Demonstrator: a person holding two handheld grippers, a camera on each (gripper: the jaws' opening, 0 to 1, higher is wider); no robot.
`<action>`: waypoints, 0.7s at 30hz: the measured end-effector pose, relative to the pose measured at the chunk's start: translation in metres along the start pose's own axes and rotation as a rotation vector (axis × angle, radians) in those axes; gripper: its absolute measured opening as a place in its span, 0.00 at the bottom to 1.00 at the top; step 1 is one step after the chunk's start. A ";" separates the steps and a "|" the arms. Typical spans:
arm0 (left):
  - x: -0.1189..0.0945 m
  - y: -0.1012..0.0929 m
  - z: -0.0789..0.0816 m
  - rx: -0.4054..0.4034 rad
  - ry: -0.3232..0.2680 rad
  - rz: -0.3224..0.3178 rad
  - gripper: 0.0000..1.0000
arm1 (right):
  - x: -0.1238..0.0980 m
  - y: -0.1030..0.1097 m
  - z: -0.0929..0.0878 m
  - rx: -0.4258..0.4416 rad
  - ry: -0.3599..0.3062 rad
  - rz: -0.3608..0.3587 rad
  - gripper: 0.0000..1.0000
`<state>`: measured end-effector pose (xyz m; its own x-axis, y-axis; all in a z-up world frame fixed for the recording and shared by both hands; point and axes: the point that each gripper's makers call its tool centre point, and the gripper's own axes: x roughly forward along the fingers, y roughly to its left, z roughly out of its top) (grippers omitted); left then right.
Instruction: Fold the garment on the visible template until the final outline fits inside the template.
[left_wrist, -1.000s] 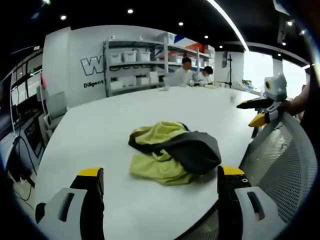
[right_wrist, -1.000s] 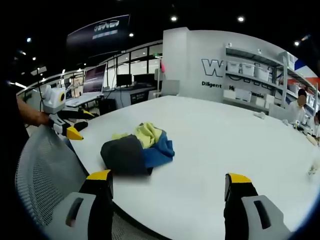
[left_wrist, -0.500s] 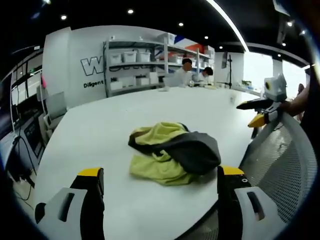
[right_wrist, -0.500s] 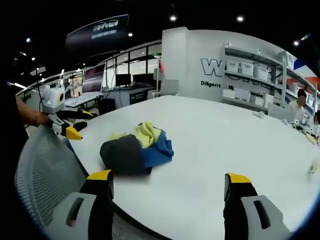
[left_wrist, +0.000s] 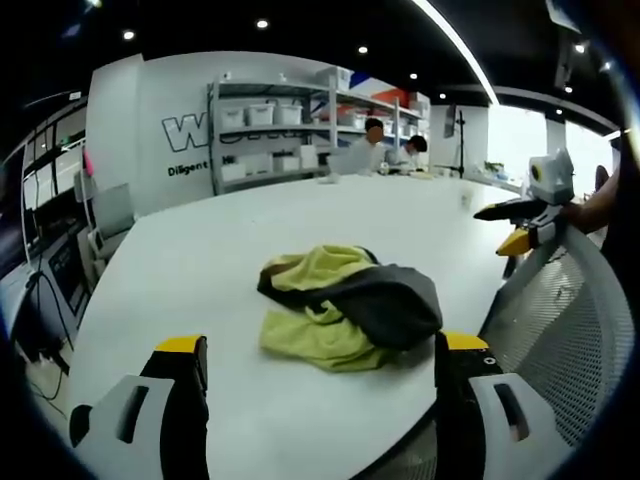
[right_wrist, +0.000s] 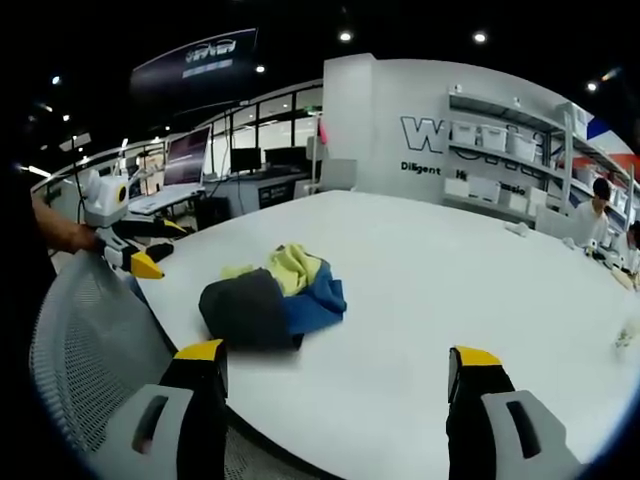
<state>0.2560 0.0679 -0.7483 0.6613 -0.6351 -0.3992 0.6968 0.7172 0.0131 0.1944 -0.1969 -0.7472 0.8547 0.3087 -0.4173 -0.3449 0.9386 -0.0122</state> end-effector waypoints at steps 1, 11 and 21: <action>0.000 0.000 0.000 0.001 -0.001 0.000 0.92 | 0.000 0.000 0.000 0.000 -0.001 -0.001 0.91; 0.000 0.000 0.001 0.002 -0.006 0.000 0.92 | 0.000 0.000 -0.001 -0.001 0.003 -0.001 0.91; 0.000 0.001 0.000 -0.007 0.002 0.003 0.91 | 0.000 -0.001 0.000 0.004 0.003 -0.005 0.90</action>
<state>0.2565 0.0686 -0.7480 0.6631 -0.6321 -0.4010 0.6926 0.7213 0.0083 0.1947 -0.1978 -0.7473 0.8553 0.3037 -0.4198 -0.3391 0.9407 -0.0104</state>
